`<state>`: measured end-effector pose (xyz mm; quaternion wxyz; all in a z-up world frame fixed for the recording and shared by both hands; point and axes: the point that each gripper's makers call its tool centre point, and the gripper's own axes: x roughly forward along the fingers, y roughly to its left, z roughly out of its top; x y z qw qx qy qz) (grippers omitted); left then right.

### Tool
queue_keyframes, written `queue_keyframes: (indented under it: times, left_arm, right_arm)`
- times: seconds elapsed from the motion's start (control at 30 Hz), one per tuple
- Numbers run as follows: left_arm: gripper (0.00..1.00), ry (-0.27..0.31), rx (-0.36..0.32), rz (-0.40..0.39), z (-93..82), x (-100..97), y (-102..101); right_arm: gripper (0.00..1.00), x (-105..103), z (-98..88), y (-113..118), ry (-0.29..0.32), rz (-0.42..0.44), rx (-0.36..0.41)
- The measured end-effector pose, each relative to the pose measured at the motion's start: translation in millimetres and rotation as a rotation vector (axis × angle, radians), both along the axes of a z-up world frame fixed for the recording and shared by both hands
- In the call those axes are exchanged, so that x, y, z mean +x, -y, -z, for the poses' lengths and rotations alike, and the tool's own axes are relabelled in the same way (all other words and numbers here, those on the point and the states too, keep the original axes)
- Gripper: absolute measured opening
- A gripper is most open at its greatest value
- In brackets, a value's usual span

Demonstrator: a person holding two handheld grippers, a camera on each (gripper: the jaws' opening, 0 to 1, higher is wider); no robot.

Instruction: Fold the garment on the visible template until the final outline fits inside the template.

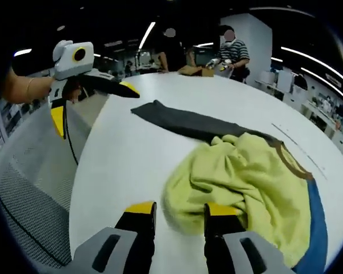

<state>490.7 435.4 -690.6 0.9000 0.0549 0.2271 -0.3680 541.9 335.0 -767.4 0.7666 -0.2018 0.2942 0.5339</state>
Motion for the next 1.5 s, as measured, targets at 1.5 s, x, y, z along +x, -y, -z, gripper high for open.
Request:
queue_keyframes:
  times: [1.5]
  left_arm:
    - [0.79,-0.037,0.0,0.0,17.6,0.4,-8]
  right_arm:
    - [0.0,48,-63.8,9,0.042,0.119,0.065]
